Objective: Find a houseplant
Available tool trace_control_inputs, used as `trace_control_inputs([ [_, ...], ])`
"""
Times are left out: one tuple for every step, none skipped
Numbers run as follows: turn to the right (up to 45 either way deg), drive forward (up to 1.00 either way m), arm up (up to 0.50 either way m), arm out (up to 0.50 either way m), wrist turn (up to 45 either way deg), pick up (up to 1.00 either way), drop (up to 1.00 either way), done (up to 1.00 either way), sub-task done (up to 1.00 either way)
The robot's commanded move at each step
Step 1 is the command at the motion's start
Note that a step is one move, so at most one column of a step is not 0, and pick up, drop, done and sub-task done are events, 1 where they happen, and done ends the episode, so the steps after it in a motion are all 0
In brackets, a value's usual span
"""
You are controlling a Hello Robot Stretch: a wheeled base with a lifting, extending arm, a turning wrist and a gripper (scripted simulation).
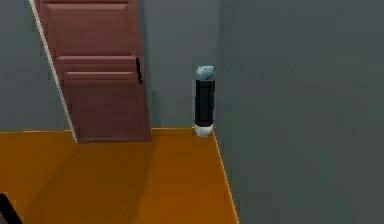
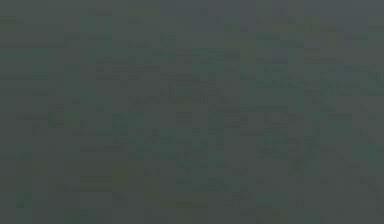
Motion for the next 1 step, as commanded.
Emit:
trace_control_inputs([
  [0.0, 0.55, 0.00, 0.00, 0.0, 0.00, 0.00, 0.00, 0.00],
])
